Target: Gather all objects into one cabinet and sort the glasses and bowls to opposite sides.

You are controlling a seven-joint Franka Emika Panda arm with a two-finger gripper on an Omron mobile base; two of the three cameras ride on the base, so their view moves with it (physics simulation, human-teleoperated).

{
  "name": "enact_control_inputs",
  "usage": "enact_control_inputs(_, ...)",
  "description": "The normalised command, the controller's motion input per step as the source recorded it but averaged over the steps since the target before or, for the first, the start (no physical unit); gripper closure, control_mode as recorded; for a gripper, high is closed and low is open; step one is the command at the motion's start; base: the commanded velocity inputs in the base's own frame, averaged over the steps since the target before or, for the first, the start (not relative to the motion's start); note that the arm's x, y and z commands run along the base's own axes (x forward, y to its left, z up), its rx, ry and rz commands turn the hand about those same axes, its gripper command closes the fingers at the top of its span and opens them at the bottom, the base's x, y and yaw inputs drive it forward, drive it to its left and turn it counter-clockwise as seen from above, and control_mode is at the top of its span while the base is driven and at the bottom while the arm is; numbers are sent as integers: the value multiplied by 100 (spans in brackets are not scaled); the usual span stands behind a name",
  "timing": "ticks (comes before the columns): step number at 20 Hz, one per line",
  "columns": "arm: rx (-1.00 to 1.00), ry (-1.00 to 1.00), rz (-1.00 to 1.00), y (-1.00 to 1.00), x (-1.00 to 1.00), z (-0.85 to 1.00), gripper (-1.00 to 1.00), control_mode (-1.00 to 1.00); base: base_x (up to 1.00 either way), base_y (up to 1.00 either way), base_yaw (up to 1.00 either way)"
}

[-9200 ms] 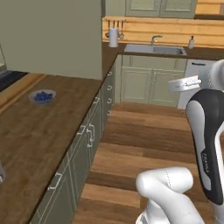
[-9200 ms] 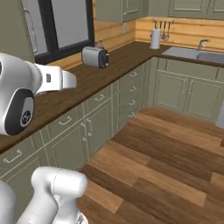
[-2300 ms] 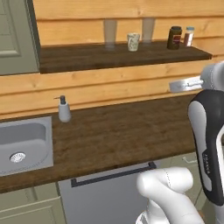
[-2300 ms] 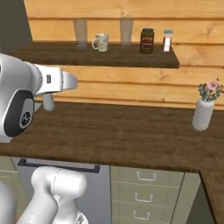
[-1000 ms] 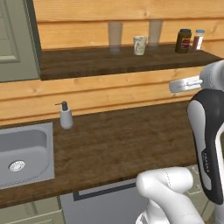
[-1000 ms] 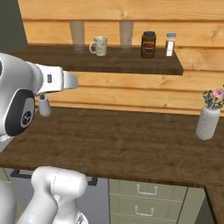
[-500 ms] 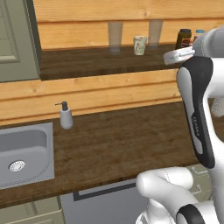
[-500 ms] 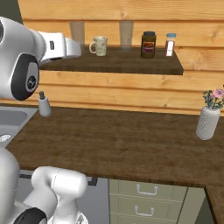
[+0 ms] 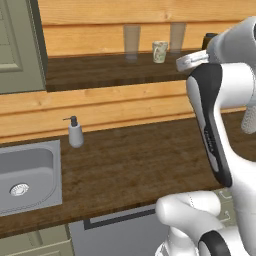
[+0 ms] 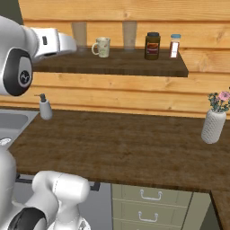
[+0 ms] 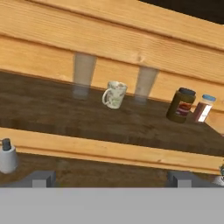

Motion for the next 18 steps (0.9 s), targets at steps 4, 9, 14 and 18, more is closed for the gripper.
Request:
enact_control_inputs(4,-13,-15,-5,36,9,0,-100,-100,0,0,0)
enact_control_inputs(9,-3,-5,-15,12,46,1,-100,-100,0,0,0)
enact_control_inputs(14,2,-2,-13,13,25,8,-100,-100,0,0,0)
enact_control_inputs(18,32,7,-8,0,25,1,-100,-100,0,0,0)
